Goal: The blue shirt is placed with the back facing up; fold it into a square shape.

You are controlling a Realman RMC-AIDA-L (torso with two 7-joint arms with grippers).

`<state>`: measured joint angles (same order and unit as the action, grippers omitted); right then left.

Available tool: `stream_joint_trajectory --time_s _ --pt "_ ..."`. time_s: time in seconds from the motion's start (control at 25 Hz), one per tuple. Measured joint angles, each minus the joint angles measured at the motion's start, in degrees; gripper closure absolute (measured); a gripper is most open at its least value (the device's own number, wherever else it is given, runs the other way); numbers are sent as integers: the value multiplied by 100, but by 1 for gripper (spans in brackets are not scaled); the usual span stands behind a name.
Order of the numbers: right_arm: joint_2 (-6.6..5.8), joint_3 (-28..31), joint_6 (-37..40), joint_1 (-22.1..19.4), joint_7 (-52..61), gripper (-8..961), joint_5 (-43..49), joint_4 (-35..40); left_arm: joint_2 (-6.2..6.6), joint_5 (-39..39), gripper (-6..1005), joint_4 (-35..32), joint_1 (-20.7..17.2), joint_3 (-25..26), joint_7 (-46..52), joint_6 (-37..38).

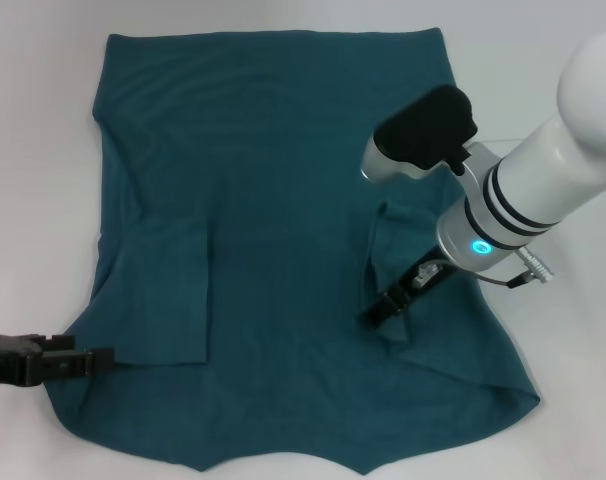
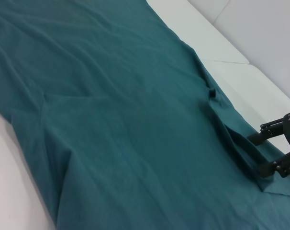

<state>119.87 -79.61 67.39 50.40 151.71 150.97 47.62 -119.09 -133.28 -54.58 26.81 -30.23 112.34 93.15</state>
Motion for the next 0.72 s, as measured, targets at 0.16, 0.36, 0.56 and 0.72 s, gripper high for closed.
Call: stream_joint_trajectory --time_s 0.16,0.36,0.56,0.72 --pt "-1 8 15 25 -107 43 -240 -2 0 -3 212 0 -1 -1 -1 0" --pt "2 7 -85 32 -236 44 -576 -2 0 -5 221 0 -7 -9 -6 1" --pt "6 20 -314 27 -248 44 -642 25 -9 -5 229 -9 -42 -1 -19 -27" --pt "5 119 -387 4 -330 44 -690 57 -8 -13 237 -72 -104 84 2 17"
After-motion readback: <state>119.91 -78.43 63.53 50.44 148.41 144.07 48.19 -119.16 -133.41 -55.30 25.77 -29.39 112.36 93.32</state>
